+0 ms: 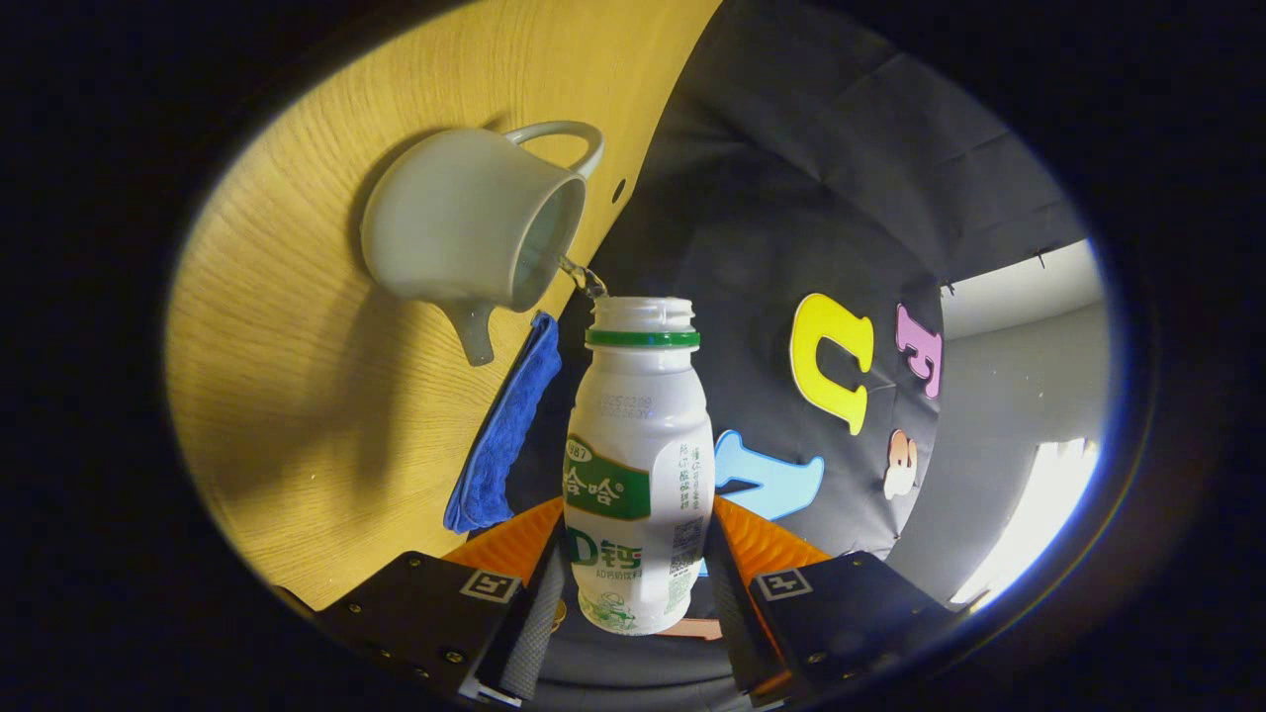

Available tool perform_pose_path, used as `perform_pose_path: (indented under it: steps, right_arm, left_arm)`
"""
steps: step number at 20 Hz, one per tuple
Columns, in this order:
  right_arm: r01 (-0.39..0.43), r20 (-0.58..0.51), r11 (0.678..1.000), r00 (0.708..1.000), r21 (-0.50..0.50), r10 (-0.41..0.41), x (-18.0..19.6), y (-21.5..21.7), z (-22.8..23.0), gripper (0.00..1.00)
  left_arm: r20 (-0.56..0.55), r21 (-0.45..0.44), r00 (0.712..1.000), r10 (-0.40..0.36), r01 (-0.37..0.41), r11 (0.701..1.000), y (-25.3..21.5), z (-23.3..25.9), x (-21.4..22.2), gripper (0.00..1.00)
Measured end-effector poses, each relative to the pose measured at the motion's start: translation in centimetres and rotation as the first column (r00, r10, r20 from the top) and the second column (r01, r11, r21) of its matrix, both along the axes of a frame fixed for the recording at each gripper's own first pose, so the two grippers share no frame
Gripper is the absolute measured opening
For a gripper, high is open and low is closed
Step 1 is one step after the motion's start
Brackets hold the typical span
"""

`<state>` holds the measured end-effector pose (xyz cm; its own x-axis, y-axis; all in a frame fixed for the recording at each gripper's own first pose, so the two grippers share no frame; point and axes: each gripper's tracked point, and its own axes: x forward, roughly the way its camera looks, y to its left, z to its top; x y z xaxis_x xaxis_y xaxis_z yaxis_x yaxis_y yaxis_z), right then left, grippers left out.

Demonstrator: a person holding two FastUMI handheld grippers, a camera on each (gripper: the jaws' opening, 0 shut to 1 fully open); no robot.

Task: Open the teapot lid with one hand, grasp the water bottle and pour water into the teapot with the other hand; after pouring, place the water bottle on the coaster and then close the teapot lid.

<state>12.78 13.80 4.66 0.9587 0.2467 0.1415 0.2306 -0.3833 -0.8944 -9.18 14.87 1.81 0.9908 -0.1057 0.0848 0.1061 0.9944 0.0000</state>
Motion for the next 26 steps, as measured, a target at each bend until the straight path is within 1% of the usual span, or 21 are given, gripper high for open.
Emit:
perform_pose_path:
  steps: [11,12,15,16,17,21,23,24,26]
  right_arm:
    - [-0.020,0.052,0.994,0.998,-0.105,0.025,-0.5,0.4,1.0,0.71]
    - [-0.023,0.056,0.993,0.998,-0.114,0.029,-0.5,0.3,1.0,0.71]
    - [-0.032,0.063,0.989,0.997,-0.141,0.041,-0.6,0.5,0.8,0.71]
    - [-0.035,0.067,0.988,0.997,-0.153,0.046,-0.7,0.8,0.8,0.71]
    - [-0.039,0.070,0.986,0.996,-0.160,0.051,-0.6,1.1,0.8,0.71]
    - [-0.047,0.069,0.983,0.996,-0.175,0.060,-0.7,1.5,-0.6,0.71]
    - [-0.052,0.073,0.983,0.995,-0.175,0.066,-0.4,1.0,-0.4,0.71]
    - [-0.055,0.077,0.982,0.995,-0.180,0.070,-0.5,1.4,-0.1,0.71]
    - [-0.056,0.075,0.982,0.995,-0.180,0.070,-0.4,1.5,0.1,0.71]
  left_arm:
    - [-0.006,0.003,1.000,-0.002,0.002,1.000,0.0,-0.2,0.0,0.20]
    - [-0.006,0.004,1.000,-0.002,0.002,1.000,-0.1,-0.2,-0.1,0.16]
    - [-0.004,0.005,1.000,-0.001,0.001,1.000,-0.1,-0.1,-0.1,0.16]
    - [-0.005,0.006,1.000,-0.001,0.001,1.000,-0.1,-0.2,0.0,0.20]
    - [-0.006,0.006,1.000,-0.002,0.002,1.000,-0.1,-0.2,0.0,0.20]
    - [-0.007,0.006,1.000,-0.003,0.003,1.000,0.0,-0.2,0.1,0.20]
    - [-0.006,0.006,1.000,0.000,0.000,1.000,0.1,-0.2,0.0,0.20]
    - [-0.005,0.006,1.000,0.000,0.000,1.000,0.0,-0.2,0.0,0.16]
    - [-0.006,0.007,1.000,0.001,-0.001,1.000,0.0,-0.1,0.1,0.16]
